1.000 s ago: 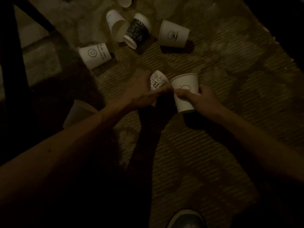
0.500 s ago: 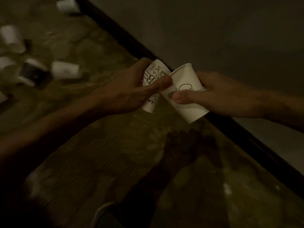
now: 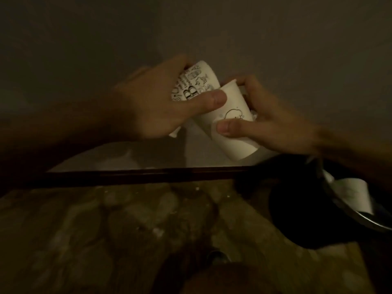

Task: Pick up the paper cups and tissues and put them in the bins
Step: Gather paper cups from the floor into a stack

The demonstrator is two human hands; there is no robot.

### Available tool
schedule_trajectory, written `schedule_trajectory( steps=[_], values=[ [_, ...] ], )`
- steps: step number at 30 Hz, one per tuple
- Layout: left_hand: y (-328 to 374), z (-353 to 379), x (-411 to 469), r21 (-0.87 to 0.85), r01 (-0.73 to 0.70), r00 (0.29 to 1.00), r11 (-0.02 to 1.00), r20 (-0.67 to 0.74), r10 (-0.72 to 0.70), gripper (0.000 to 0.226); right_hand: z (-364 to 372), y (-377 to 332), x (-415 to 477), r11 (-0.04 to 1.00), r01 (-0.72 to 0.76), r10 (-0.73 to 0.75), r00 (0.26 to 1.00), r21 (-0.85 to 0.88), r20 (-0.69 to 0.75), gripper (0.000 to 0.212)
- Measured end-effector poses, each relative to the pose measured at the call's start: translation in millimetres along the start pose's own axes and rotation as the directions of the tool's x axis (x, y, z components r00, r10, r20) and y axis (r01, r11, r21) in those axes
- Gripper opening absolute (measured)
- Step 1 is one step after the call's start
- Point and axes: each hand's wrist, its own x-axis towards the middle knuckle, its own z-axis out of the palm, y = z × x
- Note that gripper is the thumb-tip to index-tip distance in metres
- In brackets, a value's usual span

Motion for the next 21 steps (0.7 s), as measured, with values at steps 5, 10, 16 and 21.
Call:
schedule_trajectory(
  steps=[5, 10, 16, 21],
  values=[
    [63.9, 100.0, 76.8, -0.184, -0.041, 0.996, 0.982, 0.064, 0.054, 0.047, -75.6, 67.3, -73.5, 0.984, -0.129, 0.158, 0.954, 0.126, -0.255, 0.051],
    [114.4, 218.9, 122.3, -0.32, -0.024, 0.981, 0.947, 0.177, 0.085, 0.067, -117.4, 139.4, -147.9, 0.925, -0.312, 0.376, 0.83, 0.215, -0.412, 0.077],
    [136.6, 323.6, 125.0, -0.368, 0.121, 0.89, 0.922, 0.452, 0.063, 0.06, -135.3, 218.1, -203.6, 0.83, -0.527, 0.549, 0.716, 0.181, -0.431, 0.072],
    [131.4, 355.2, 127.7, -0.15, 0.001, 0.874, 0.989, 0.481, 0.072, 0.046, -129.8, 261.1, -209.7, 0.754, -0.651, 0.631, 0.681, 0.086, -0.373, 0.084]
  ],
)
